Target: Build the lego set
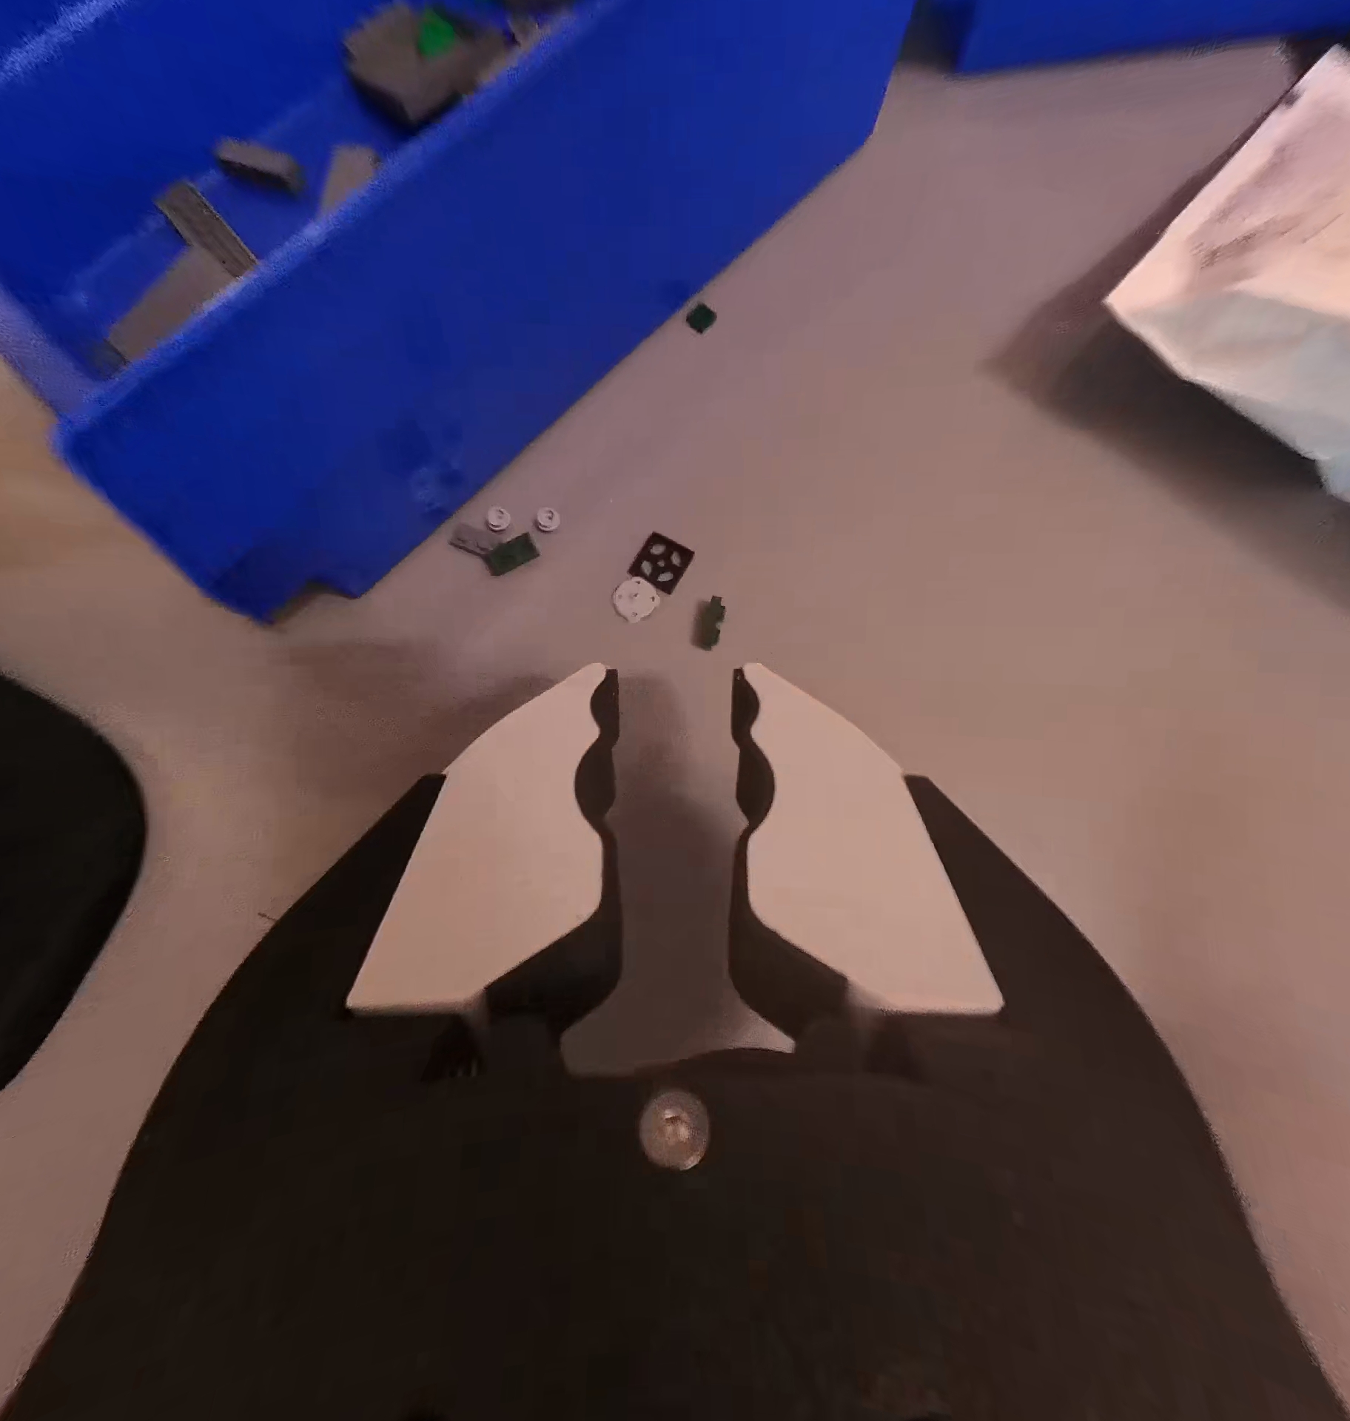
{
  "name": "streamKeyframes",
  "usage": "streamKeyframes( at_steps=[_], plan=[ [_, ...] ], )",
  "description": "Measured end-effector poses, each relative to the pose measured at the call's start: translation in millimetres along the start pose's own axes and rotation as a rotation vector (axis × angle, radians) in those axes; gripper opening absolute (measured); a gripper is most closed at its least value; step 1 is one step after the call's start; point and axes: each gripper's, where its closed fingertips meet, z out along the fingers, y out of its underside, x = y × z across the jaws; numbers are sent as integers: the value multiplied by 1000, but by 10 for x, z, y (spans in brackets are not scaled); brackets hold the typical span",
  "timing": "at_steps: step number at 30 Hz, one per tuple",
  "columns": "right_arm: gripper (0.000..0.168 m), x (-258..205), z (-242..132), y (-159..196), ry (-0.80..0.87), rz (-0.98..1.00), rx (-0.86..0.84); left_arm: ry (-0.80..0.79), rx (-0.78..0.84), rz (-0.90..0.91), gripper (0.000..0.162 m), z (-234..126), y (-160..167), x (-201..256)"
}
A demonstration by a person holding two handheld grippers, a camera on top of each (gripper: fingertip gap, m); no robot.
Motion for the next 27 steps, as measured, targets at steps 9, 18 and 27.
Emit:
streamKeyframes(
  at_steps=[9,18,27],
  plan=[
    [5,172,533,134,81,-70,-240,-38,16,-103,8,-307,284,-259],
    [4,179,-486,152,244,-345,-53,15,8,-116,6,-289,329,-116],
    [5,351,-2010,1401,608,-189,-118,170,-21,-47,4,92,250,612]
  ],
)
